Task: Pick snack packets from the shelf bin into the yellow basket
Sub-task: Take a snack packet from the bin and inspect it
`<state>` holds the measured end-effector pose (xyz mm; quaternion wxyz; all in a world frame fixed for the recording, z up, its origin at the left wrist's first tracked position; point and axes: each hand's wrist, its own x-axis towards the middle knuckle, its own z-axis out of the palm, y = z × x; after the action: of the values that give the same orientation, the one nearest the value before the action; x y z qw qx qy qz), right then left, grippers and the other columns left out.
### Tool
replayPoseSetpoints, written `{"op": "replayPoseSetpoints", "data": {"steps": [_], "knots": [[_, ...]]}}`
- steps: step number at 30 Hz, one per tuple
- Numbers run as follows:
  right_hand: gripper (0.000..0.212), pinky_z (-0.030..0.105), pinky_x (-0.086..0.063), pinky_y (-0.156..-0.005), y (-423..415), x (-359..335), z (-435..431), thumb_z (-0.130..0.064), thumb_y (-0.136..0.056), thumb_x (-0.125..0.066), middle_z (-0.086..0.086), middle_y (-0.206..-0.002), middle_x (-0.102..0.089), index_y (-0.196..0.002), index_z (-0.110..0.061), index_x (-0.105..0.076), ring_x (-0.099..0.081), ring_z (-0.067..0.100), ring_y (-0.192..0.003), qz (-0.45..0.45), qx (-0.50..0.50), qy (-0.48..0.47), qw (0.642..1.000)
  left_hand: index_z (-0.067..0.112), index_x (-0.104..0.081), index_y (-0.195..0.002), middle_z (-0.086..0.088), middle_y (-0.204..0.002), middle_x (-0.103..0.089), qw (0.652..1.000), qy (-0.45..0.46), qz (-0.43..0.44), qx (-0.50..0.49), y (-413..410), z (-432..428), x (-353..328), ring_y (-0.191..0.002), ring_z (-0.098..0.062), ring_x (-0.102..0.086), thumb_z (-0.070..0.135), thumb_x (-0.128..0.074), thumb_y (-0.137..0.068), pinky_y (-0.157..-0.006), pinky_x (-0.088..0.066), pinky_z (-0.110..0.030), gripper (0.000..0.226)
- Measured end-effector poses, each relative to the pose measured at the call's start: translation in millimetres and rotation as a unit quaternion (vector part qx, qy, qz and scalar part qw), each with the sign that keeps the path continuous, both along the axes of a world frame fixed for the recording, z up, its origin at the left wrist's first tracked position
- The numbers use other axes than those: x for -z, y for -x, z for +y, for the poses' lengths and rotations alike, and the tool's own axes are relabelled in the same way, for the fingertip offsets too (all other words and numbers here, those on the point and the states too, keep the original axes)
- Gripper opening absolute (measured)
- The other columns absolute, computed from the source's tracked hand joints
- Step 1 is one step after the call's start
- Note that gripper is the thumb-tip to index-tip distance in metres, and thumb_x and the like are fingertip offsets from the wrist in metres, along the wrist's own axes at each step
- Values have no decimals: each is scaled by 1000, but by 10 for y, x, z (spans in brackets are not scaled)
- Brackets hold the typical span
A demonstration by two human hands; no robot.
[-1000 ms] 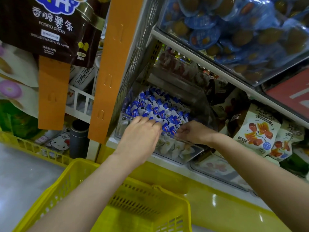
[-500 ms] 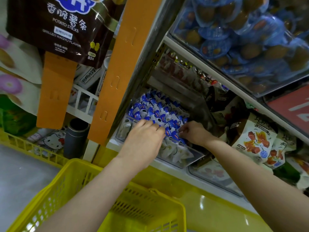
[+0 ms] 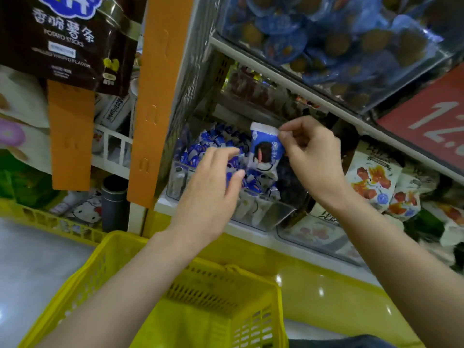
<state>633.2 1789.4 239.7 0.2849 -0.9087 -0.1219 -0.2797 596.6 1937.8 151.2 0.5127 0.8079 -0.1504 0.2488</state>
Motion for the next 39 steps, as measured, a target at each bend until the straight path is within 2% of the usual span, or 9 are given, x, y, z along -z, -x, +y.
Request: {"op": "replayPoseSetpoints", "data": {"steps": [6,11,16,22,25,29,33,36,39], "knots": [[10,32,-58,-67,364,247,126,-11,-89,-59,12,-87,-66,-84,-20,-59,-64,23,-80,176,-109,-156,966,23,-50,-110,9,-104,-57,951,222,184,111,133,76,100,-89,3,-56,25,-58,-87,-74,-44,-8,24],[19,18,-54,-63,509,663,110,-20,-92,-55,5,-89,-66,-104,-8,-61,-64,4,-70,366,-117,-277,881,17,-55,-96,4,-88,-62,940,211,242,115,270,62,311,-73,3,-59,10,-57,-89,-65,-47,-12,11],[7,16,-52,-57,638,959,86,-10,-89,-59,4,-76,-65,-91,-6,-64,-60,1,-61,375,-112,-284,875,14,-55,-99,-2,-97,-63,923,220,297,104,405,23,466,-90,-11,-58,8,-58,-88,-74,-48,-20,14],[9,14,-51,-55,708,1204,87,-14,-89,-59,-3,-72,-67,-82,-15,-64,-61,-3,-59,408,-124,-303,852,-16,-50,-89,-23,-80,-56,929,220,293,41,463,-41,541,-74,-18,-52,10,-53,-92,-62,-42,-28,26],[11,13,-47,-56,692,1257,64,-14,-87,-62,-7,-70,-66,-78,-19,-66,-58,-3,-60,376,-127,-282,873,-15,-46,-86,-22,-75,-50,929,208,305,25,442,-69,550,-72,-19,-47,12,-52,-93,-62,-38,-32,28],[12,11,-42,-59,686,1283,26,-24,-82,-68,-20,-63,-61,-74,-32,-66,-56,-3,-66,227,-121,-78,963,-12,-49,-91,-36,-91,-57,920,206,332,22,419,-109,592,-74,-23,-54,15,-50,-94,-65,-42,-37,28],[11,14,-45,-59,667,1287,-18,-24,-83,-66,-15,-62,-62,-73,-28,-65,-58,2,-62,210,-100,-87,969,5,-59,-85,-17,-80,-65,902,238,357,56,418,-130,565,-72,-18,-61,19,-51,-93,-60,-47,-26,17],[18,24,-54,-56,609,1220,-45,-11,-89,-58,0,-68,-62,-72,-17,-59,-61,13,-61,289,-37,-293,910,9,-59,-97,-7,-85,-66,897,260,351,75,420,-140,518,-65,-6,-62,17,-58,-88,-55,-48,-16,11],[15,19,-56,-56,602,1131,-75,-6,-94,-49,11,-84,-64,-79,-7,-55,-64,12,-69,378,-20,-491,785,9,-57,-107,-9,-96,-68,904,263,332,56,419,-126,515,-77,-10,-64,14,-61,-86,-65,-51,-16,22]]}}
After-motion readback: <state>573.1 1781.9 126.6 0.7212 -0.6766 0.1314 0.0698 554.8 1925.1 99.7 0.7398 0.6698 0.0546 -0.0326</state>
